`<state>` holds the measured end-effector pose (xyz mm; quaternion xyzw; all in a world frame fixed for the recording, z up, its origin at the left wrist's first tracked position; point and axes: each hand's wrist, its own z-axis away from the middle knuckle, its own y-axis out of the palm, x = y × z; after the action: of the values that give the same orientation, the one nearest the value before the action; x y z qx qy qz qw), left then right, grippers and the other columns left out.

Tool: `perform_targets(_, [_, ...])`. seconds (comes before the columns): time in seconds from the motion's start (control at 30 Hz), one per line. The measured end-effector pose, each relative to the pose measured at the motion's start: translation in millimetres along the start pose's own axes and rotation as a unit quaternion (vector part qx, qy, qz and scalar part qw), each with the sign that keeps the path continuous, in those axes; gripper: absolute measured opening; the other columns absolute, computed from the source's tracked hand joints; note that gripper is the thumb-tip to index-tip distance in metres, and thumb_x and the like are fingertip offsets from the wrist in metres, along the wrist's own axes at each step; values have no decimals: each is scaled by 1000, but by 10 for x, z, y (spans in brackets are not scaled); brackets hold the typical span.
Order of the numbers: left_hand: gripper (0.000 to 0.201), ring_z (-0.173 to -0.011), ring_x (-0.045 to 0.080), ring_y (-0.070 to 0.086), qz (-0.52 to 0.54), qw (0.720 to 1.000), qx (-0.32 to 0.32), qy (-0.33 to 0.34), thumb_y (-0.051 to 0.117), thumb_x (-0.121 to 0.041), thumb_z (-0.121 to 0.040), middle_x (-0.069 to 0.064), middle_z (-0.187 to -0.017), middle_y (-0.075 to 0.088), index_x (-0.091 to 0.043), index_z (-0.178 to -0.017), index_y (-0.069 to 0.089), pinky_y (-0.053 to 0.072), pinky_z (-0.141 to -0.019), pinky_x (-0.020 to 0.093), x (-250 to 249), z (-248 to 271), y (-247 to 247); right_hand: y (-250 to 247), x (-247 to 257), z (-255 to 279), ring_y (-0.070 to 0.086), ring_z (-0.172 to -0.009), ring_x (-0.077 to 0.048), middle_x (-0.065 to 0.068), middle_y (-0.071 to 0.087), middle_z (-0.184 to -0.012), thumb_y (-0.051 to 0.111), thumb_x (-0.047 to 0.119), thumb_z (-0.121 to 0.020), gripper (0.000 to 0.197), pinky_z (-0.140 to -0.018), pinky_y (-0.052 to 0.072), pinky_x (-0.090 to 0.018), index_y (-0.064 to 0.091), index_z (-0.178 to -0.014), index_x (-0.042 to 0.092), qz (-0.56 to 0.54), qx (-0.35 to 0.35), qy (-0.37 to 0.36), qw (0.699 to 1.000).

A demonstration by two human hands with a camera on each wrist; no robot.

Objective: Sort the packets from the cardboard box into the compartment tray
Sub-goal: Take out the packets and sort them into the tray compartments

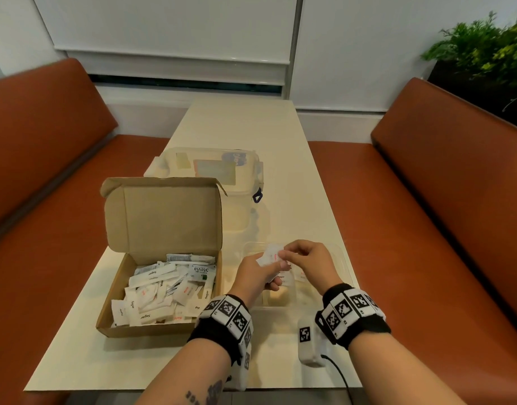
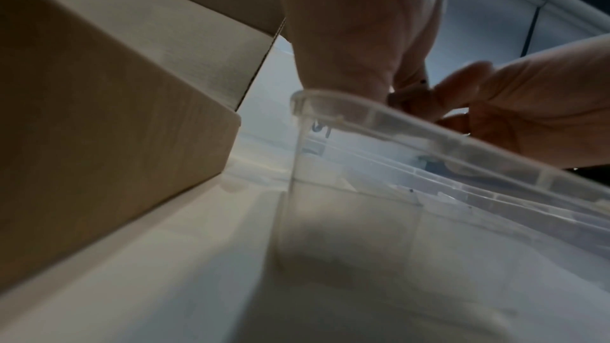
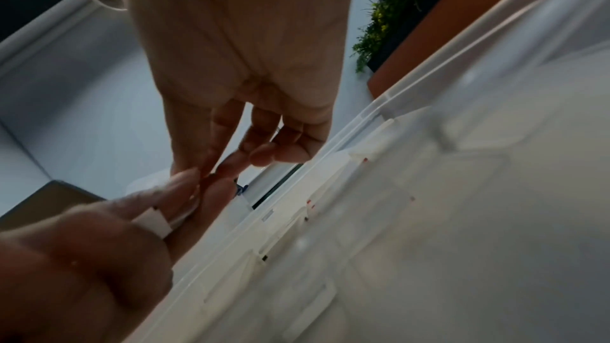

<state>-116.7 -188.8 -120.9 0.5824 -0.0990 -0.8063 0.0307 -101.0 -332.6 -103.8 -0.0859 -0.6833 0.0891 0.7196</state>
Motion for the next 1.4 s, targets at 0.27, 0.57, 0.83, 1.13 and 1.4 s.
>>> perform_targets(0.27, [21,-50,11,54,46,999,-8,7,63,-29,-90,10,-85,71,-11,-98,69,46,-45,21,-18,31,44,-80,58,-31,54,-57,4,6,63,-67,69,13,-84,7,-55,42,-7,66,-78,12,7,-13,-17,1000])
perform_targets(0.57, [11,-50,12,58,18,999,-20,22,65,-20,-89,4,-73,60,-11,-93,68,45,-44,22,-4,55,38,-82,131,1,59,-61,-7,-2,66,-71,77,7,-75,14,-56,48,-12,69,-87,5,4,1,-4,1000])
perform_targets(0.83, [10,-48,14,57,28,995,-85,50,60,-15,-92,10,-83,71,-8,-97,66,45,-43,21,-30,-3,-13,-228,203,-80,58,-54,-2,4,66,-64,77,11,-76,13,-54,44,-9,67,-82,16,169,83,11,982])
perform_targets(1.13, [12,-42,11,51,-31,994,-91,51,67,-8,-86,3,-49,57,-4,-98,67,41,-41,19,24,-42,-11,-161,207,-54,60,-63,-10,-5,69,-74,79,25,-75,28,-59,48,-21,60,-92,16,171,100,13,980])
perform_targets(1.4, [15,-49,16,60,12,992,-118,53,72,-10,-80,6,-64,66,-10,-95,70,49,-47,23,11,-40,-27,-331,19,-122,57,-67,-6,1,68,-76,71,18,-82,5,-59,42,-15,73,-82,13,266,-18,7,964])
